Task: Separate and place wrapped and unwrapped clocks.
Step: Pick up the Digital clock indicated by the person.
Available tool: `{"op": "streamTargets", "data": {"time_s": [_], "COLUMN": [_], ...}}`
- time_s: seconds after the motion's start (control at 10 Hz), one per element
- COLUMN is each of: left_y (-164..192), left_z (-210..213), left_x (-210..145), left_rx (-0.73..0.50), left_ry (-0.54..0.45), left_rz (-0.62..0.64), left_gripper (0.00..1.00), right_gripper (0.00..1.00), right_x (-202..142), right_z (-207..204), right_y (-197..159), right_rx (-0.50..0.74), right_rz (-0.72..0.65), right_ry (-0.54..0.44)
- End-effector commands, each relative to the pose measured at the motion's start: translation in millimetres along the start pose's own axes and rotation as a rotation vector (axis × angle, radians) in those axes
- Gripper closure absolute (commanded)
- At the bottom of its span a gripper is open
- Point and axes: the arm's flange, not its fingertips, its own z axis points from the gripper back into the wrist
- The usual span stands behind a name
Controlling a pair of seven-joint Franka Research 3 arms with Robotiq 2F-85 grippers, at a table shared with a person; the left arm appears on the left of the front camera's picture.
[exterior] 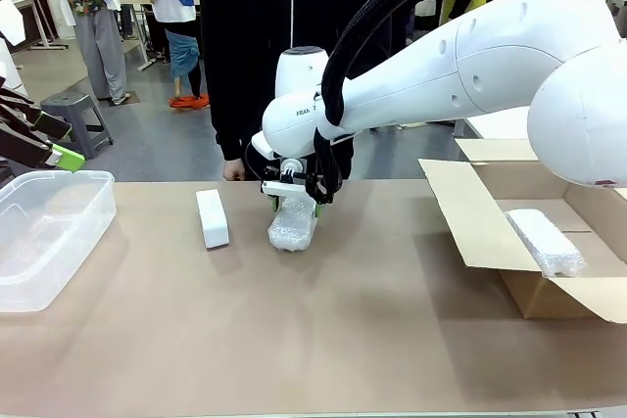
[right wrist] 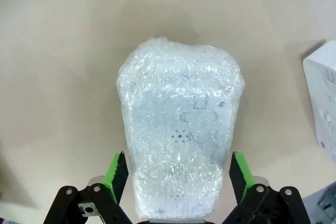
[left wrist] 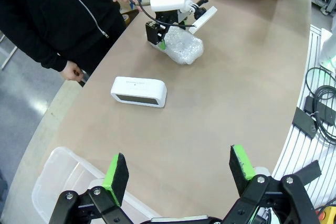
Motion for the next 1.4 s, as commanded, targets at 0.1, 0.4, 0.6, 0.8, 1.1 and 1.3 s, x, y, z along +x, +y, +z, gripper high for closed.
{"op": "streamTargets", "data": {"time_s": [0.1, 0.4, 0.6, 0.8, 1.1, 1.3], "left_y": [1, 1, 1, 1, 1, 1], "left_z": [-1, -1, -1, -1, -1, -1], "left_x": [-1, -1, -1, -1, -1, -1], "left_rx": [-0.015, -0.015, -0.015, -0.015, -0.015, -0.015], "left_ry": [-0.011, -0.011, -0.011, -0.011, -0.011, -0.011], "left_rz": [0.000, 0.000, 0.000, 0.000, 0.000, 0.000], "left_gripper": [0.00, 0.00, 0.00, 0.00, 0.00, 0.00], "right_gripper": [0.00, 0.00, 0.00, 0.19, 0.56, 0.74], "right_x": [-7, -7, -7, -7, -6, -4], "right_z": [-7, -19, -18, -17, -15, -12], "right_y": [-3, -8, -9, -9, -9, -7], "right_rx": [0.041, 0.059, 0.062, 0.079, 0.100, 0.097], "right_rz": [-0.020, 0.003, 0.008, -0.008, -0.009, 0.000], "right_ry": [-0.004, -0.029, -0.023, -0.026, -0.033, -0.041]}}
